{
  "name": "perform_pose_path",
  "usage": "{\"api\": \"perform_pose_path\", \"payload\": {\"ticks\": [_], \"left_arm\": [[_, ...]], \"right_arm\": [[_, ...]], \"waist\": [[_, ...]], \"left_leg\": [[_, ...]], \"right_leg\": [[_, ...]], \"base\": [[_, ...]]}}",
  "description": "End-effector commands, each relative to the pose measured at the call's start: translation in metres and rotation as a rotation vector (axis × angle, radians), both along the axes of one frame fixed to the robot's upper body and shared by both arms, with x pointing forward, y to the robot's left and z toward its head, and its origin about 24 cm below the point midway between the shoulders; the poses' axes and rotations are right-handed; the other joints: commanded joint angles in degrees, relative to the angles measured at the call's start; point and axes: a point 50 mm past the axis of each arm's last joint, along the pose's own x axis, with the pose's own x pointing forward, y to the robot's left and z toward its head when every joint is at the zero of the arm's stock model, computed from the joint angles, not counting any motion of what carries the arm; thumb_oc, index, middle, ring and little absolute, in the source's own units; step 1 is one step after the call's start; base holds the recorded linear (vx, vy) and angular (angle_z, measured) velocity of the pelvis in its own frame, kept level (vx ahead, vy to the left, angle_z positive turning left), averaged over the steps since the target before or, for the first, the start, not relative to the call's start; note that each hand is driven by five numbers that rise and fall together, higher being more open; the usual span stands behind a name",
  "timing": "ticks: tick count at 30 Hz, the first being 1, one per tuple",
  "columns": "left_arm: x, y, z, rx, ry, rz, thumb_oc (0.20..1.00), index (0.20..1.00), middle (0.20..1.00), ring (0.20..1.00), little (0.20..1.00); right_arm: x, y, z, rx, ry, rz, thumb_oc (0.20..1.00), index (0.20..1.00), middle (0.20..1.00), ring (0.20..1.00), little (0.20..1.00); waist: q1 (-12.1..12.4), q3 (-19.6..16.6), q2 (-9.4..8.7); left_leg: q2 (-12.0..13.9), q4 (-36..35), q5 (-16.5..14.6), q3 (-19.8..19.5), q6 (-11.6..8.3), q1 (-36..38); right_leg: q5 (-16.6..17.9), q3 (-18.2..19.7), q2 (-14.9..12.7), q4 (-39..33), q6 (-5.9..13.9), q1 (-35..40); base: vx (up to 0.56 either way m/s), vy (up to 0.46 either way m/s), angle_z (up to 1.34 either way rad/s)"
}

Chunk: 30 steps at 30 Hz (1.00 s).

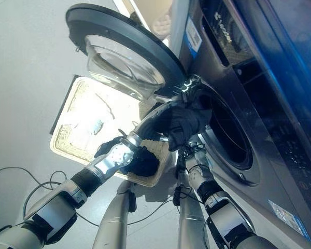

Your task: Put the clothes into the washing machine.

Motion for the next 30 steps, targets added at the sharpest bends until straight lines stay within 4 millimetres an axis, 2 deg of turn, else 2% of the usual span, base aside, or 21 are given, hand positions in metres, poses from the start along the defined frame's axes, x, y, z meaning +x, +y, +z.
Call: {"api": "perform_pose_path", "payload": {"ticks": [1,7,10,12,18,19,21,23,25,27,28,30], "left_arm": [[-0.003,-0.018,0.02,-0.062,-0.088,-0.03,1.0,1.0,1.0,1.0,1.0],[0.0,-0.013,0.018,-0.115,-0.088,0.03,1.0,1.0,1.0,1.0,1.0],[0.001,-0.008,0.018,-0.182,-0.09,0.065,1.0,1.0,1.0,1.0,1.0],[0.002,-0.001,0.02,-0.244,-0.095,0.09,1.0,1.0,1.0,1.0,1.0],[0.002,0.0,0.02,-0.254,-0.095,0.093,1.0,1.0,1.0,1.0,1.0],[0.003,0.022,0.026,-0.335,-0.109,0.131,1.0,1.0,1.0,1.0,1.0],[0.002,0.032,0.027,-0.327,-0.123,0.139,1.0,1.0,1.0,1.0,1.0],[0.002,0.034,0.028,-0.326,-0.129,0.141,1.0,1.0,1.0,1.0,1.0],[-0.002,0.05,0.031,-0.356,-0.152,0.168,1.0,1.0,1.0,1.0,1.0],[-0.003,0.06,0.035,-0.382,-0.168,0.194,1.0,1.0,1.0,1.0,1.0],[-0.003,0.06,0.035,-0.382,-0.169,0.193,1.0,1.0,1.0,1.0,1.0],[-0.005,0.071,0.036,-0.427,-0.183,0.234,1.0,1.0,1.0,1.0,1.0]], "right_arm": [[0.004,-0.005,0.035,0.149,-0.198,-0.01,0.2,0.2,0.2,0.2,0.2],[0.002,-0.01,0.021,0.288,-0.143,-0.053,0.2,0.2,0.2,0.2,0.2],[0.001,-0.019,0.011,0.335,-0.109,-0.1,0.2,0.2,0.2,0.2,0.2],[0.003,-0.034,0.011,0.37,-0.11,-0.158,0.2,0.2,0.2,0.2,0.2],[0.003,-0.038,0.011,0.374,-0.112,-0.171,0.2,0.2,0.2,0.2,0.2],[0.007,-0.112,0.051,0.349,-0.185,-0.486,0.2,0.2,0.2,0.2,0.2],[0.004,-0.145,0.071,0.431,-0.217,-0.613,0.2,0.2,0.2,0.2,0.2],[0.004,-0.151,0.075,0.45,-0.225,-0.631,0.2,0.2,0.2,0.2,0.2],[-0.005,-0.181,0.091,0.541,-0.28,-0.747,0.2,0.2,0.2,0.2,0.2],[-0.01,-0.194,0.101,0.588,-0.314,-0.798,0.2,0.2,0.2,0.2,0.2],[-0.01,-0.194,0.101,0.589,-0.314,-0.799,0.2,0.2,0.2,0.2,0.2],[-0.02,-0.215,0.112,0.629,-0.347,-0.886,0.2,0.2,0.2,0.2,0.2]], "waist": [[-1.44,-0.84,5.27],[-2.12,-0.84,5.74],[-2.3,-0.84,6.38],[-2.25,-0.84,6.93],[-2.2,-0.84,7.04],[-0.69,-0.84,8.2],[0.24,-0.84,8.32],[0.45,-0.84,8.37],[1.54,-0.84,8.32],[2.03,-0.84,8.3],[2.02,-0.84,8.31],[2.5,-0.84,8.24]], "left_leg": [[-2.62,-2.3,-0.06,2.54,-0.39,-0.54],[-2.62,-2.22,-0.03,3.38,-0.6,-0.51],[-2.58,-2.08,-0.03,3.89,-0.64,-0.37],[-2.58,-2.14,-0.03,4.28,-0.73,-0.09],[-2.58,-2.15,-0.04,4.3,-0.76,-0.03],[-2.91,-1.37,-0.51,3.58,-0.87,-0.52],[-3.09,-1.13,-0.7,2.84,-0.9,-0.86],[-3.11,-1.03,-0.68,2.63,-0.89,-1.17],[-3.2,-0.86,-0.92,1.76,-0.78,-1.78],[-3.26,-0.66,-1.07,1.39,-0.65,-2.2],[-3.26,-0.62,-1.08,1.36,-0.65,-2.27],[-3.24,-0.24,-1.33,0.93,-0.5,-2.85]], "right_leg": [[-4.09,-4.09,0.35,4.21,6.18,0.77],[-4.21,-3.38,0.44,4.1,5.95,0.75],[-4.38,-3.01,0.47,4.32,5.74,0.67],[-4.52,-2.98,0.35,4.19,5.58,0.89],[-4.56,-2.99,0.32,4.2,5.57,0.95],[-4.99,-4.29,-0.63,5.06,5.88,0.79],[-5.06,-5.0,-0.9,5.38,6.05,0.74],[-4.93,-5.16,-0.91,5.43,6.07,0.51],[-4.83,-5.99,-1.32,5.8,6.16,0.17],[-4.74,-6.35,-1.59,6.18,6.19,-0.24],[-4.75,-6.38,-1.61,6.22,6.19,-0.29],[-4.71,-6.77,-2.13,6.72,6.27,-0.83]], "base": [[0.0,0.063,-0.1],[0.01,0.056,-0.09],[0.02,0.073,-0.1],[0.02,0.058,-0.09],[0.0,-0.008,-0.02],[0.02,-0.088,-0.03],[0.0,-0.124,0.15],[0.0,-0.066,0.13],[0.0,-0.096,0.05],[0.0,-0.061,0.13],[0.01,-0.046,0.17],[0.01,-0.055,0.16]]}}
